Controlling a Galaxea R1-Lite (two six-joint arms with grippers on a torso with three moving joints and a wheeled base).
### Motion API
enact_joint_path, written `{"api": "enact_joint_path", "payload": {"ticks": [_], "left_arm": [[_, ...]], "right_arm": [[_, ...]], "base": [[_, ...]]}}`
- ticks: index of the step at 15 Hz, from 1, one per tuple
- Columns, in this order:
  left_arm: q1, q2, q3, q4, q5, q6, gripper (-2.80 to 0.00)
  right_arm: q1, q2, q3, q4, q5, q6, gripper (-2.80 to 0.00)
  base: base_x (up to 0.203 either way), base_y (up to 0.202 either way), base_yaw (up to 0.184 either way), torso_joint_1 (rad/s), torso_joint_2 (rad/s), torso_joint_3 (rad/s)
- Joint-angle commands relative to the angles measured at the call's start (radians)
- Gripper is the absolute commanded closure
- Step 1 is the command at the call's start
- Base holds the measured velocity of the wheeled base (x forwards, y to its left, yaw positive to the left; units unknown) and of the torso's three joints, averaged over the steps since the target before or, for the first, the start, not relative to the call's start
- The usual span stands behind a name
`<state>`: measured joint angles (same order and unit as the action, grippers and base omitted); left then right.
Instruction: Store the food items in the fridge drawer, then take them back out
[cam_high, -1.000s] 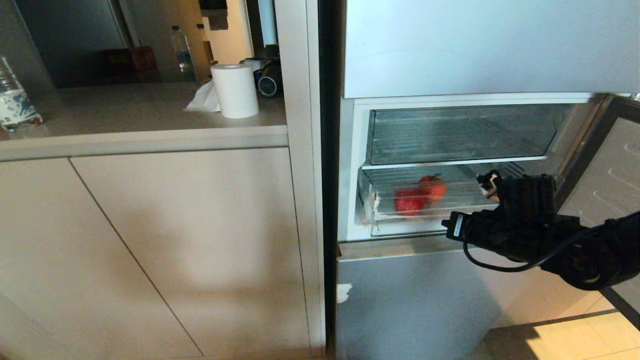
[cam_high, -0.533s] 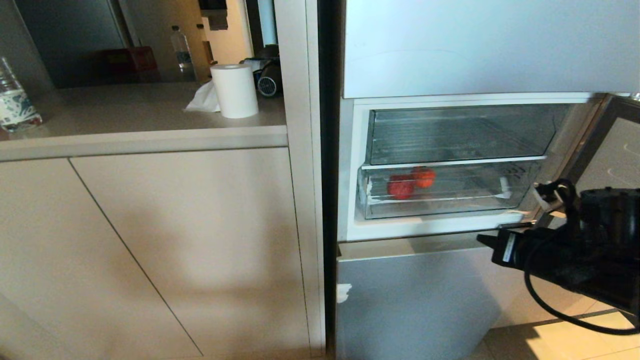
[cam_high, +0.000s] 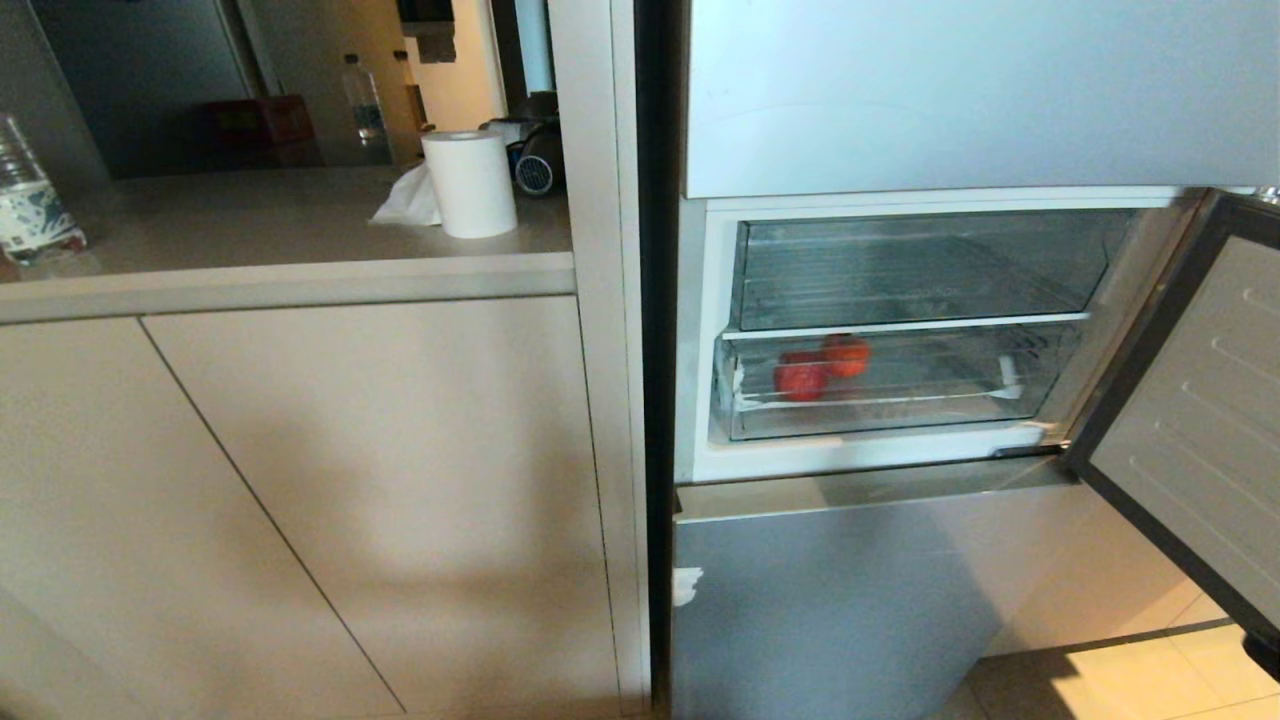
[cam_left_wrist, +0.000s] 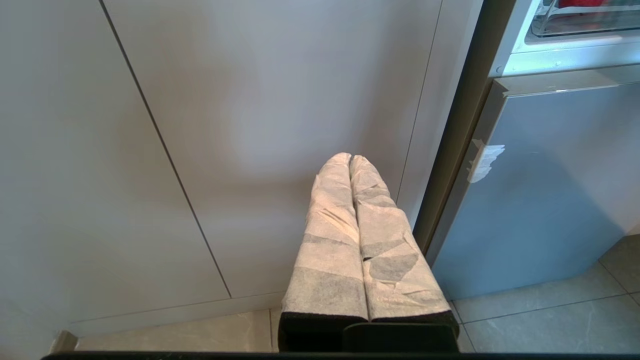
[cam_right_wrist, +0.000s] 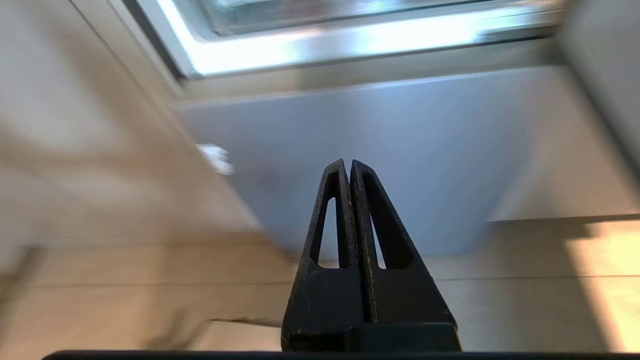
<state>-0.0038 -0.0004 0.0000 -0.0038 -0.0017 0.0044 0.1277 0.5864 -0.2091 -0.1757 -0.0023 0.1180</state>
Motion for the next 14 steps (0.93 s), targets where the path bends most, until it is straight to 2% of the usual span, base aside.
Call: {"api": "enact_joint_path", "payload": {"ticks": [1,6,14], "left_arm": [[0.001,-0.001,0.002,0.000,0.000,0.000,0.00],[0.001,0.000,0.002,0.000,0.000,0.000,0.00],[0.001,-0.001,0.002,0.001,0.000,0.000,0.00]], "right_arm": [[-0.064,-0.345,0.147,0.060,0.000,-0.060,0.00],[-0.124,-0.584,0.210,0.181,-0.003,-0.174,0.00],[-0.125,-0.585,0.211,0.185,-0.008,-0.169,0.00]], "base": [[0.000,0.000,0.000,0.000,0.00,0.000],[0.000,0.000,0.000,0.000,0.00,0.000],[0.000,0.000,0.000,0.000,0.00,0.000]]}}
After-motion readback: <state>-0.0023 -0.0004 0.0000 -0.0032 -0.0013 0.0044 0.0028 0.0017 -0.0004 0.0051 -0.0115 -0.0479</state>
